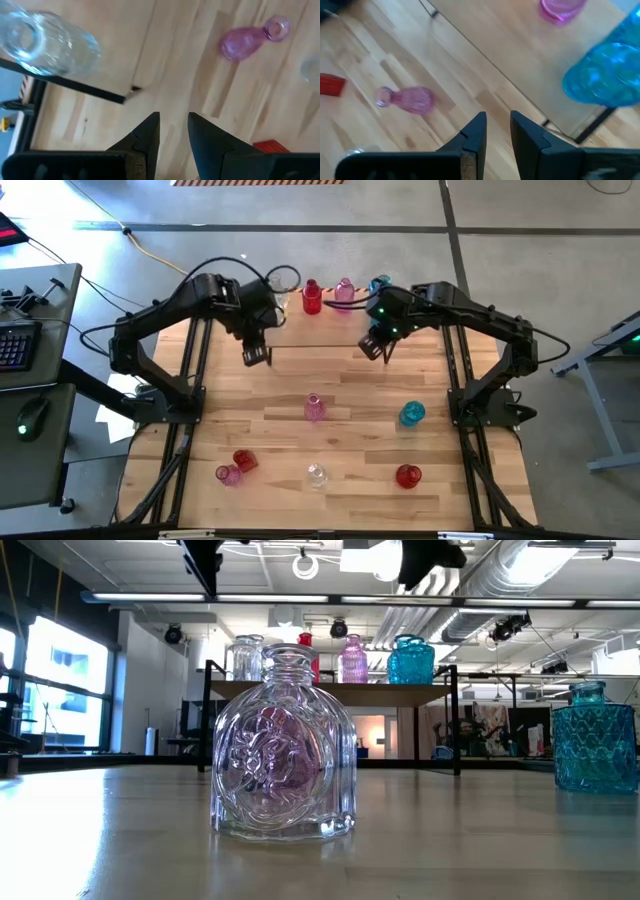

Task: Sort vases onto shelf
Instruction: Put the right pink vase on the shelf aligned with the other pink vase

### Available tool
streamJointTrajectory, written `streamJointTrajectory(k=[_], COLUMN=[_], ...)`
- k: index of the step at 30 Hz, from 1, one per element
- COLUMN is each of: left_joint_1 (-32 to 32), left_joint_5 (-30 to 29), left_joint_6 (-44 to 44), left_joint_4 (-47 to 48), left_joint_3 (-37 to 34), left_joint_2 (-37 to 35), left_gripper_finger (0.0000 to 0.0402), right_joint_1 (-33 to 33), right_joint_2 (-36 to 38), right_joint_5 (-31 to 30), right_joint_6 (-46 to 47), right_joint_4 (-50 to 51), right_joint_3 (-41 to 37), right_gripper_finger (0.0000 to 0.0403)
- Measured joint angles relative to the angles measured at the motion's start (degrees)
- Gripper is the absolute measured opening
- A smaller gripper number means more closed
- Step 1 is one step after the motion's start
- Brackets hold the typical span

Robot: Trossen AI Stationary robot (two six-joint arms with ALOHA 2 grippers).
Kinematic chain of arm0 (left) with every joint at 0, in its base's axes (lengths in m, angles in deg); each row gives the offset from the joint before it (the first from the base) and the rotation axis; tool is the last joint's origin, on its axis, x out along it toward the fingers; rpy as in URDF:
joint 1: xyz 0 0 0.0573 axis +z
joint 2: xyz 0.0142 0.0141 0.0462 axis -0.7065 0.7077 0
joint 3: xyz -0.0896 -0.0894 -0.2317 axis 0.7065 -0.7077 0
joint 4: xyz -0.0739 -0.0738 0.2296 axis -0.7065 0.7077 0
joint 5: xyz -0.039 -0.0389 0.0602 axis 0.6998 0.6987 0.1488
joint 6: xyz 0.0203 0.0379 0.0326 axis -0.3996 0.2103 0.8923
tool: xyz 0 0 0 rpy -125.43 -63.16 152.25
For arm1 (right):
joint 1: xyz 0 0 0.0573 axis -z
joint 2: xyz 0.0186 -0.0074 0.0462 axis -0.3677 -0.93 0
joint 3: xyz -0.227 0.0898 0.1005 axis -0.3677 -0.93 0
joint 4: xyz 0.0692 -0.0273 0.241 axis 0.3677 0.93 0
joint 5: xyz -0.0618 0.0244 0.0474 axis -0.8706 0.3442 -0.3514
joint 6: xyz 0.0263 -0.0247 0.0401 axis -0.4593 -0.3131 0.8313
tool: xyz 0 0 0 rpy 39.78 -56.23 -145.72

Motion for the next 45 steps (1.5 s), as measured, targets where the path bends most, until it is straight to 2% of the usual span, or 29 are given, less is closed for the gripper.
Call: streamJointTrajectory(k=[11, 21, 32, 41, 45], left_joint_1=[-6.9, -13.8, -20.0, -24.2, -25.8], left_joint_5=[0.0, -0.2, -1.9, -2.0, -2.0], left_joint_6=[-3.0, -8.5, -14.9, -17.2, -17.2], left_joint_4=[0.8, 1.3, 1.2, 1.3, 1.3], left_joint_3=[-2.9, -3.2, -3.2, -3.2, -3.2], left_joint_2=[-1.0, -5.3, -10.4, -11.0, -11.0], left_gripper_finger=[0.0091, 0.0091, 0.0091, 0.0091, 0.0091], right_joint_1=[-5.1, -10.4, -14.2, -16.3, -17.2], right_joint_2=[-1.2, -6.8, -12.3, -15.8, -16.8], right_joint_5=[1.3, 1.3, 1.1, 0.7, -0.1], right_joint_6=[6.7, 10.2, 7.1, 6.2, 6.2], right_joint_4=[-6.3, -9.9, -15.9, -21.8, -22.6], right_joint_3=[0.0, 0.0, 0.0, 0.0, 0.0], right_gripper_finger=[0.0067, 0.0067, 0.0067, 0.0068, 0.0083])
